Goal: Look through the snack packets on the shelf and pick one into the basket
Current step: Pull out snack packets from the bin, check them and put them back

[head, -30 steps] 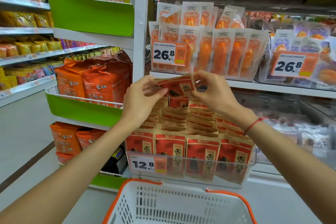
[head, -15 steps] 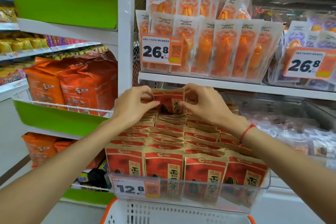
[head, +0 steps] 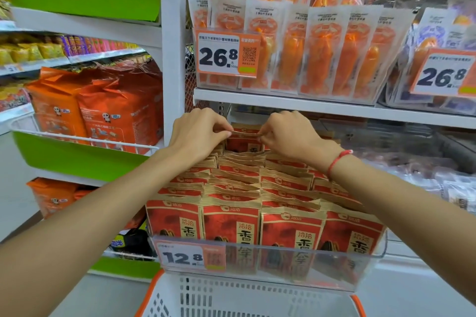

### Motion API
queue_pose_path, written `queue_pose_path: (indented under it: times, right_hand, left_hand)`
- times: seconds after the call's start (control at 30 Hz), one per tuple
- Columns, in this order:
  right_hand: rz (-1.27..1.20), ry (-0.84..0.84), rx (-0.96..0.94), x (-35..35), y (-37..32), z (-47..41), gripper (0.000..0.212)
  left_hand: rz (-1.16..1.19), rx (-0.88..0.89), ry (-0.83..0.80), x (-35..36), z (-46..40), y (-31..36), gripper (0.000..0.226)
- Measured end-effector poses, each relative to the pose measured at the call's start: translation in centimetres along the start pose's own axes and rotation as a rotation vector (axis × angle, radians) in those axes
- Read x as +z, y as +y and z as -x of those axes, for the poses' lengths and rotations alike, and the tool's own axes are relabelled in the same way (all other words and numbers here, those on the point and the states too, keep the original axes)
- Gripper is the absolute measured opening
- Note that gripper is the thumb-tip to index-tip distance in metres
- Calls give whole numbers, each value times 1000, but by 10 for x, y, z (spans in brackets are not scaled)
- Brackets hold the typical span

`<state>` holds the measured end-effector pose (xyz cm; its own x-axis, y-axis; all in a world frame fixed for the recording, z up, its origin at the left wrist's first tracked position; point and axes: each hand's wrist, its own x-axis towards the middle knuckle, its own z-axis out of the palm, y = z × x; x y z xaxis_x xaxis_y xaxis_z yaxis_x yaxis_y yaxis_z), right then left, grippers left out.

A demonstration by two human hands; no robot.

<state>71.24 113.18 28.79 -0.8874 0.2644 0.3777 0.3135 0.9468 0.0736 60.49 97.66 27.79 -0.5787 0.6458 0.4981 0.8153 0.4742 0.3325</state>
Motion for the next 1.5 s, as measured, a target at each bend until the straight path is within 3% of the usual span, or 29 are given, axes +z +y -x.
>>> queue_pose_path:
  times: [0.37,0.7,0.87,1.03,1.23,1.3,1.43,1.5]
  right_hand:
    - [18,-128,55,7,-3,-6,26]
    - [159,-114,55,18,-8,-18,26]
    - [17,-314,192,22,-6,-27,28]
    - [69,-310,170,24,-8,-31,28]
    - [-333,-139,79,20,-1,-11,31]
    - [-306,-162,62,23,-6,-17,36]
    - [-109,-411,198,37,-26,-30,53]
    - [-83,-423,221,42,-32,-31,55]
  left_hand:
    - [-153,38,-81,10,-7,8,19]
    - [-323,142,-201,18,-18,3,24]
    - [-297,93,-443,17,-25,3,38]
    - [-372,74,-667,16,-17,1,57]
    - [-250,37,-649,20,-4,1,51]
    - [-246,33,-645,20,-3,1,51]
    - [-272,44,-653,22,-1,1,52]
    - [-279,47,-653,23,-1,0,52]
